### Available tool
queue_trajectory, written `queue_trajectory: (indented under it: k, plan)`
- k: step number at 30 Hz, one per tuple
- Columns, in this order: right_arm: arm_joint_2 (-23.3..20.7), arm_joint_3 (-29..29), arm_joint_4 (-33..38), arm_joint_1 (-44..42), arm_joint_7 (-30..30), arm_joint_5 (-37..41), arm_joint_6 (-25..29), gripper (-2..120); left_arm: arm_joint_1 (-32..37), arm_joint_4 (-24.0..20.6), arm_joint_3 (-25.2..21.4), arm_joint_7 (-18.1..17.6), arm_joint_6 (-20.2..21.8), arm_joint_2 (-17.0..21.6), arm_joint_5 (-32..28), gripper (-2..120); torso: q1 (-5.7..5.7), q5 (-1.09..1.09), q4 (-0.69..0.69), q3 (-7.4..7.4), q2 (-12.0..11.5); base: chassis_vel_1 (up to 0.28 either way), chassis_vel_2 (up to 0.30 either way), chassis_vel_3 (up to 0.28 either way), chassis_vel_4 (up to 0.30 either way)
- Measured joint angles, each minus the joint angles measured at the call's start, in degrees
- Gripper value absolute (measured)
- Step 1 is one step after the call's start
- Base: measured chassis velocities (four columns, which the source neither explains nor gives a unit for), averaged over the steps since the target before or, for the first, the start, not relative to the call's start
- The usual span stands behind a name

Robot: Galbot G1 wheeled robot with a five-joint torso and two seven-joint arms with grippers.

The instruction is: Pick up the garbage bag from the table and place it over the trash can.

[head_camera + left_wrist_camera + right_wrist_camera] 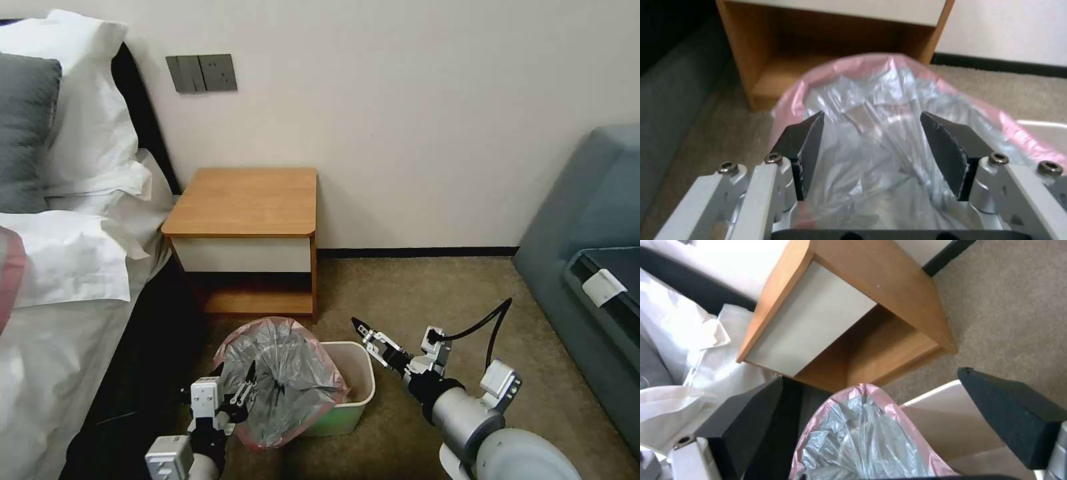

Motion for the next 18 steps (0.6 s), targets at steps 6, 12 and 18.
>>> queue_trajectory:
  k: [6, 12, 18]
  plan:
    - [0.38, -0.25, -0.09, -0.32, -0.24, -1.05, 0.04, 100, -1.64, 3.22, 0.38, 0.26, 0.48, 0.05, -0.2, 57, 0.0, 0.0, 0.0, 0.0, 0.0, 0.0, 0.0, 0.0, 0.0]
    - [0.82, -1.38, -0.69, -0.52, -0.38, -3.28, 0.53, 100, -3.23, 6.58, 0.98, 0.79, 0.52, -0.11, 0.19, 57, 0.0, 0.0, 0.0, 0.0, 0.0, 0.0, 0.0, 0.0, 0.0]
    - [1.1, -2.32, -1.28, -0.45, -0.57, -4.92, 0.85, 100, -4.42, 8.06, 1.19, 0.98, 0.41, -0.13, 0.4, 56, 0.0, 0.0, 0.0, 0.0, 0.0, 0.0, 0.0, 0.0, 0.0]
